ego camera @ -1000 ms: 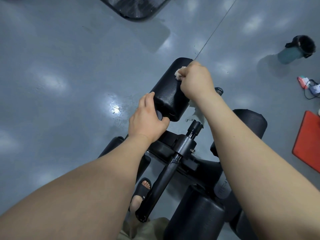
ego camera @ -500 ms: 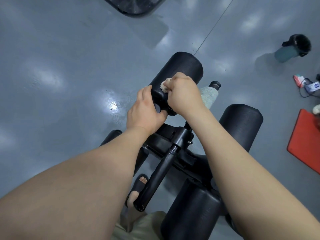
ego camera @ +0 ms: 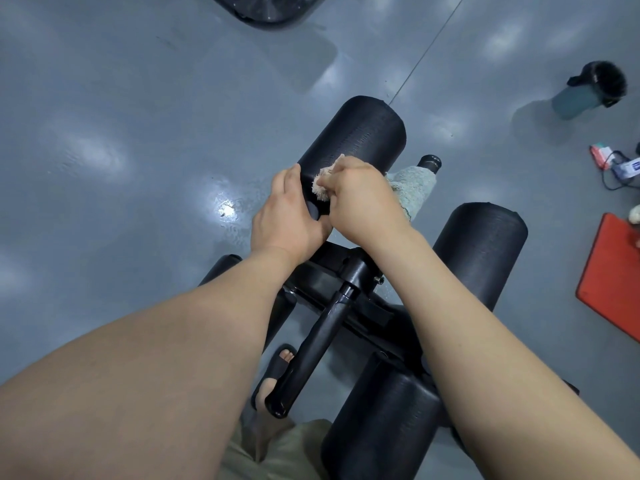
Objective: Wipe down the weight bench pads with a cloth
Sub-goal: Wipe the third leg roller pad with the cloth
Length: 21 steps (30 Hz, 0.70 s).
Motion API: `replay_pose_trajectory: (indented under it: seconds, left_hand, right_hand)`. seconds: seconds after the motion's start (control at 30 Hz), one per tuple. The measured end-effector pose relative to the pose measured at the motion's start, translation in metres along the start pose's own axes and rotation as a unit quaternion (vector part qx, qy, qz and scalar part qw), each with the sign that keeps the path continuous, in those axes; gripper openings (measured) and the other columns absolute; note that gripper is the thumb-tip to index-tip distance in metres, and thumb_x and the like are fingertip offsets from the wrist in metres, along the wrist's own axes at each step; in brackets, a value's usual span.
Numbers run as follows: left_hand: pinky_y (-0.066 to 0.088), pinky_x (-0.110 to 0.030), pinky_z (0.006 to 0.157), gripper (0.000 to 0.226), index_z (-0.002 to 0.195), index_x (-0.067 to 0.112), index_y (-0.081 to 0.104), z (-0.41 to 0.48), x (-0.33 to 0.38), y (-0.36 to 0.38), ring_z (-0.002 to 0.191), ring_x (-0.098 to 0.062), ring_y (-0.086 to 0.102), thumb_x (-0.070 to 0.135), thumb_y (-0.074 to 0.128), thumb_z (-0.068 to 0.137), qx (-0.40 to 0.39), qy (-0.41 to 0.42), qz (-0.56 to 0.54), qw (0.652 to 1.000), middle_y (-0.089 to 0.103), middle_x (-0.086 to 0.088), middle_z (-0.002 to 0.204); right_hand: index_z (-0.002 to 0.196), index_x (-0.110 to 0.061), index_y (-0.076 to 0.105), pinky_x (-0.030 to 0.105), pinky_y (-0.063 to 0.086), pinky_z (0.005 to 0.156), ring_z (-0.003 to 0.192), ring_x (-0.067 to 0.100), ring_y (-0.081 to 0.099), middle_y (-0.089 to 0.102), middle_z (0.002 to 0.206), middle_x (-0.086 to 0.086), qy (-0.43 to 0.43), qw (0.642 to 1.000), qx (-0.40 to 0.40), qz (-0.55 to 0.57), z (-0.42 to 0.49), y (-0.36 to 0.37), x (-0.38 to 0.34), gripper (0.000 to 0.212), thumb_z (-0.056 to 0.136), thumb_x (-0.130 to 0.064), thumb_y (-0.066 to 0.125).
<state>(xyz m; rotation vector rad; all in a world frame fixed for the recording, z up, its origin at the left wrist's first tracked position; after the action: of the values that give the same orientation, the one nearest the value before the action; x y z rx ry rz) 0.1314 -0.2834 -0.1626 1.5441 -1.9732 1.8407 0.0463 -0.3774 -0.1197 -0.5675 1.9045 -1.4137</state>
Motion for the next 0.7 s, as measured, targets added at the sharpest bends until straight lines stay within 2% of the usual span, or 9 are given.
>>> replay_pose_trajectory:
  seconds: [0.17, 0.3, 0.33, 0.43, 0.47, 0.53, 0.6, 0.67, 0.7]
  left_hand:
    - [0.046, -0.040, 0.096, 0.092, 0.157, 0.022, 0.024, 0.000, -0.002, 0.001, 0.123, -0.026, 0.056, 0.046, 0.069, 0.080, 0.008, 0.000, -0.005, 1.000, 0.029, 0.008, 0.157]
    - [0.046, -0.038, 0.095, 0.091, 0.156, 0.025, 0.024, -0.001, -0.002, 0.001, 0.119, -0.023, 0.057, 0.043, 0.068, 0.079, 0.008, 0.004, -0.008, 1.000, 0.030, 0.010, 0.154]
    - [0.047, -0.038, 0.095, 0.090, 0.156, 0.026, 0.024, 0.000, -0.002, 0.000, 0.117, -0.022, 0.058, 0.043, 0.068, 0.079, 0.008, 0.006, -0.013, 1.000, 0.030, 0.011, 0.153]
    - [0.047, -0.039, 0.096, 0.089, 0.156, 0.028, 0.024, 0.000, -0.003, 0.001, 0.117, -0.020, 0.057, 0.044, 0.067, 0.079, 0.008, 0.008, -0.023, 1.000, 0.031, 0.012, 0.152]
    - [0.047, -0.039, 0.097, 0.089, 0.156, 0.028, 0.024, 0.001, -0.003, 0.001, 0.118, -0.020, 0.057, 0.044, 0.067, 0.079, 0.008, 0.007, -0.025, 1.000, 0.031, 0.012, 0.151]
    - [0.048, -0.040, 0.097, 0.089, 0.156, 0.028, 0.023, 0.002, -0.003, 0.001, 0.117, -0.021, 0.057, 0.045, 0.067, 0.079, 0.007, 0.007, -0.023, 1.000, 0.030, 0.013, 0.152]
    - [0.049, -0.041, 0.097, 0.088, 0.155, 0.028, 0.023, 0.003, -0.003, 0.002, 0.115, -0.021, 0.059, 0.046, 0.066, 0.080, 0.008, 0.006, -0.021, 1.000, 0.027, 0.014, 0.153]
    - [0.050, -0.041, 0.097, 0.088, 0.155, 0.029, 0.024, 0.003, -0.004, 0.003, 0.113, -0.020, 0.060, 0.048, 0.065, 0.080, 0.009, 0.004, -0.020, 1.000, 0.027, 0.015, 0.153]
    - [0.050, -0.041, 0.096, 0.087, 0.155, 0.029, 0.024, 0.004, -0.004, 0.003, 0.112, -0.019, 0.060, 0.049, 0.065, 0.081, 0.010, 0.004, -0.020, 1.000, 0.027, 0.016, 0.152]
  right_hand:
    - [0.088, -0.017, 0.075, 0.037, 0.054, 0.078, 0.087, 0.024, 0.061, 0.062, 0.095, 0.007, 0.013, 0.996, -0.015, 0.087, -0.004, -0.015, 0.001, 0.026, 0.081, -0.008, 0.051]
    - [0.090, -0.012, 0.070, 0.015, 0.047, 0.063, 0.065, 0.008, 0.057, 0.064, 0.078, -0.001, 0.145, 0.958, 0.098, 0.227, 0.018, -0.065, 0.020, 0.025, 0.095, -0.007, 0.045]
    - [0.091, -0.016, 0.067, 0.017, 0.047, 0.061, 0.060, 0.006, 0.057, 0.062, 0.074, -0.004, 0.184, 0.943, 0.102, 0.256, 0.029, -0.075, 0.029, 0.023, 0.095, -0.009, 0.046]
    - [0.095, -0.020, 0.068, 0.036, 0.058, 0.075, 0.082, 0.021, 0.070, 0.070, 0.083, -0.002, 0.239, 0.917, 0.091, 0.307, 0.062, -0.087, 0.054, 0.022, 0.088, -0.022, 0.047]
    - [0.095, -0.021, 0.068, 0.036, 0.059, 0.078, 0.089, 0.024, 0.071, 0.073, 0.089, -0.001, 0.247, 0.909, 0.100, 0.320, 0.072, -0.090, 0.058, 0.023, 0.087, -0.021, 0.046]
    - [0.092, -0.024, 0.064, 0.032, 0.056, 0.073, 0.091, 0.025, 0.072, 0.073, 0.091, 0.000, 0.256, 0.888, 0.117, 0.364, 0.090, -0.094, 0.066, 0.028, 0.085, -0.011, 0.040]
    - [0.096, -0.022, 0.060, 0.026, 0.051, 0.061, 0.078, 0.023, 0.069, 0.069, 0.088, -0.001, 0.261, 0.873, 0.103, 0.399, 0.106, -0.091, 0.073, 0.037, 0.085, 0.000, 0.033]
    - [0.101, -0.021, 0.057, 0.022, 0.047, 0.059, 0.075, 0.019, 0.062, 0.064, 0.091, 0.000, 0.270, 0.894, 0.063, 0.352, 0.117, -0.079, 0.078, 0.031, 0.090, -0.003, 0.035]
    - [0.104, -0.025, 0.059, 0.022, 0.048, 0.066, 0.081, 0.020, 0.064, 0.064, 0.100, 0.003, 0.275, 0.910, 0.043, 0.308, 0.120, -0.070, 0.084, 0.027, 0.093, -0.010, 0.039]
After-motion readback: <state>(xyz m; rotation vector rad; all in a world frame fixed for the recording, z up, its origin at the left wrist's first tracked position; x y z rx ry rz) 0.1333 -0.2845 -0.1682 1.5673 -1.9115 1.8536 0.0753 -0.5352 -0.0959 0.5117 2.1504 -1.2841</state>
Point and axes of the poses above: each hand's wrist, its own z-axis towards the middle knuckle, its own y-axis out of the palm, x = y × z, the point moved 1 cm from there along z, towards the middle knuckle
